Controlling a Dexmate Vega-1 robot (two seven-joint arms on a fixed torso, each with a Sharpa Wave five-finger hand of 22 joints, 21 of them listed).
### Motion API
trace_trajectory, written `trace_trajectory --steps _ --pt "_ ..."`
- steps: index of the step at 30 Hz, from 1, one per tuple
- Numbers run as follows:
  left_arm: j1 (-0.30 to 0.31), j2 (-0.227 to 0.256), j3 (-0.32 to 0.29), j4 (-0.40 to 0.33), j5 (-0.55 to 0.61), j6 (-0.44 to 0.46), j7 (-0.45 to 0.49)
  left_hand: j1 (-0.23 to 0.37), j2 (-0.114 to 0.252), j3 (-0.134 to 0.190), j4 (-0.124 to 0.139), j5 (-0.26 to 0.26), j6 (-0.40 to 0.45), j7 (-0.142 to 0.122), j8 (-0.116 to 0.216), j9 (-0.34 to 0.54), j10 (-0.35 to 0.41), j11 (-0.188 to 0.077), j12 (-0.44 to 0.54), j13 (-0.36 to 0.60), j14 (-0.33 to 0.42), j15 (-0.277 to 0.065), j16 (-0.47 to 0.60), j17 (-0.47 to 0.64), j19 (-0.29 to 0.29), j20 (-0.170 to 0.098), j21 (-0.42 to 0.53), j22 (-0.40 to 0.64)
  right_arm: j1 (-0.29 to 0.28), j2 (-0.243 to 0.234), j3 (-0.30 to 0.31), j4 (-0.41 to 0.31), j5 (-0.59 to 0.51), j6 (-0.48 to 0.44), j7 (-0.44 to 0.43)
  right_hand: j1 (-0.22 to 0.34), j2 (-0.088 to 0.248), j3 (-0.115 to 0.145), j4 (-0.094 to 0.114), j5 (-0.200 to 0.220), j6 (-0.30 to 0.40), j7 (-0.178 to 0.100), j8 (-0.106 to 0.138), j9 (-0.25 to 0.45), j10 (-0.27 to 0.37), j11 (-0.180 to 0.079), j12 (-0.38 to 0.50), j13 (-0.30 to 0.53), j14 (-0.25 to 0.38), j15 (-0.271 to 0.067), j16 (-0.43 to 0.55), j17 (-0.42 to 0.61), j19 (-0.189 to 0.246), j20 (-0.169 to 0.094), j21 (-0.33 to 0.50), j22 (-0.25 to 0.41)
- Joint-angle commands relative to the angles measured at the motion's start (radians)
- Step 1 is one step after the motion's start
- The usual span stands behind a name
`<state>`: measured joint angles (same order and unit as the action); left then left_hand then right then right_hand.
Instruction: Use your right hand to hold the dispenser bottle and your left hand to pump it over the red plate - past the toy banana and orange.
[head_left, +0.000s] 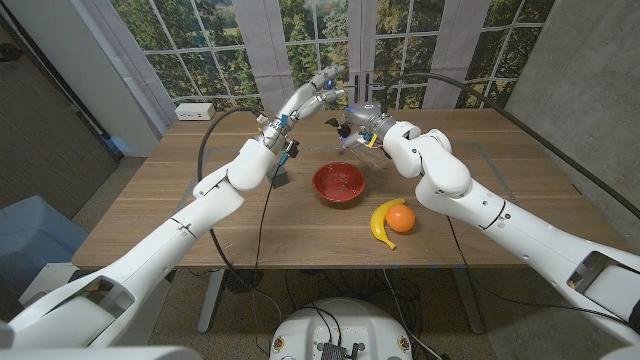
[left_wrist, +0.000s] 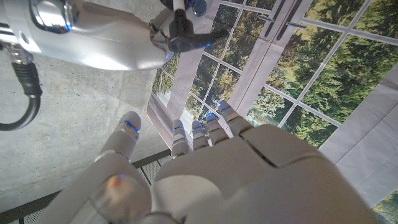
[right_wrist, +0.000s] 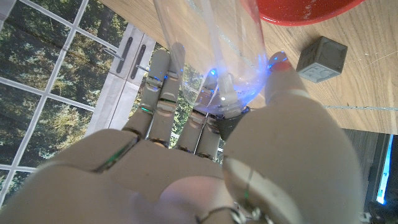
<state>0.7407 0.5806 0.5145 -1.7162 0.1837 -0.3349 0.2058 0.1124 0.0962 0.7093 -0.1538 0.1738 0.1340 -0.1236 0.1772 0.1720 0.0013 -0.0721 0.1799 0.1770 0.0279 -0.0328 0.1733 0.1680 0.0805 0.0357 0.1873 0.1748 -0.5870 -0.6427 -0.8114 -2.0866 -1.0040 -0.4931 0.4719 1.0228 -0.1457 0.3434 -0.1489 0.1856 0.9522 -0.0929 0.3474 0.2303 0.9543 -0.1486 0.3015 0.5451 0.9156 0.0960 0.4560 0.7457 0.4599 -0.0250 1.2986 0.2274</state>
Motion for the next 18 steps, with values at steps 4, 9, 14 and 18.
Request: trace_trajectory --steps 4,9,14,18 --pt "-0.041 -0.045 0.060 0.077 0.036 -0.027 0.001 -0.012 -0.001 -0.014 0.001 -0.001 -0.031 -0.013 -0.007 0.003 -0.032 -0.004 -0.003 0.002 -0.031 -0.009 -0.005 0.002 -0.032 0.003 -0.009 0.002 0.014 0.025 -0.001 -0.002 -0.039 0.003 0.062 0.297 0.283 -0.003 -0.002 0.004 0.010 0.002 -0.003 0.001 0.015 -0.005 0.000 0.003 0.233 -0.328 0.001 0.169 -0.026 -0.179 0.013 -0.004" --pt "-0.053 -0.058 0.076 0.109 0.020 -0.072 -0.010 -0.022 -0.005 -0.031 0.003 0.000 -0.063 -0.021 -0.009 0.003 -0.066 -0.007 -0.004 0.002 -0.057 -0.004 -0.005 0.002 -0.063 0.000 -0.010 0.003 0.018 0.032 -0.003 0.000 -0.048 0.009 0.071 0.298 0.283 -0.004 -0.003 0.004 0.012 0.004 -0.003 0.002 0.017 -0.001 -0.002 0.002 0.235 -0.328 0.000 0.170 -0.027 -0.179 0.017 -0.007" --pt "-0.062 -0.075 0.087 0.147 -0.034 -0.113 -0.045 -0.070 -0.021 -0.067 0.026 0.001 -0.112 -0.046 -0.009 0.003 -0.097 -0.011 0.000 0.002 -0.098 0.000 -0.002 0.009 -0.107 -0.001 -0.009 0.004 0.054 0.021 -0.077 0.019 -0.267 -0.007 0.158 0.299 0.283 -0.005 -0.003 0.004 0.010 0.004 -0.005 0.002 0.016 -0.001 -0.004 0.003 0.234 -0.328 -0.004 0.167 -0.028 -0.178 0.022 -0.009" --pt "-0.067 -0.089 0.092 0.175 -0.075 -0.140 -0.070 -0.124 -0.031 -0.101 0.068 0.006 -0.116 -0.061 -0.002 0.004 -0.110 -0.021 0.003 0.002 -0.105 -0.002 0.006 0.015 -0.121 -0.003 -0.004 0.005 0.007 0.049 -0.019 0.018 -0.172 0.007 0.065 0.299 0.283 -0.005 -0.003 0.004 0.011 0.004 -0.006 0.002 0.018 -0.004 -0.004 0.004 0.238 -0.328 -0.004 0.169 -0.029 -0.178 0.025 -0.012"
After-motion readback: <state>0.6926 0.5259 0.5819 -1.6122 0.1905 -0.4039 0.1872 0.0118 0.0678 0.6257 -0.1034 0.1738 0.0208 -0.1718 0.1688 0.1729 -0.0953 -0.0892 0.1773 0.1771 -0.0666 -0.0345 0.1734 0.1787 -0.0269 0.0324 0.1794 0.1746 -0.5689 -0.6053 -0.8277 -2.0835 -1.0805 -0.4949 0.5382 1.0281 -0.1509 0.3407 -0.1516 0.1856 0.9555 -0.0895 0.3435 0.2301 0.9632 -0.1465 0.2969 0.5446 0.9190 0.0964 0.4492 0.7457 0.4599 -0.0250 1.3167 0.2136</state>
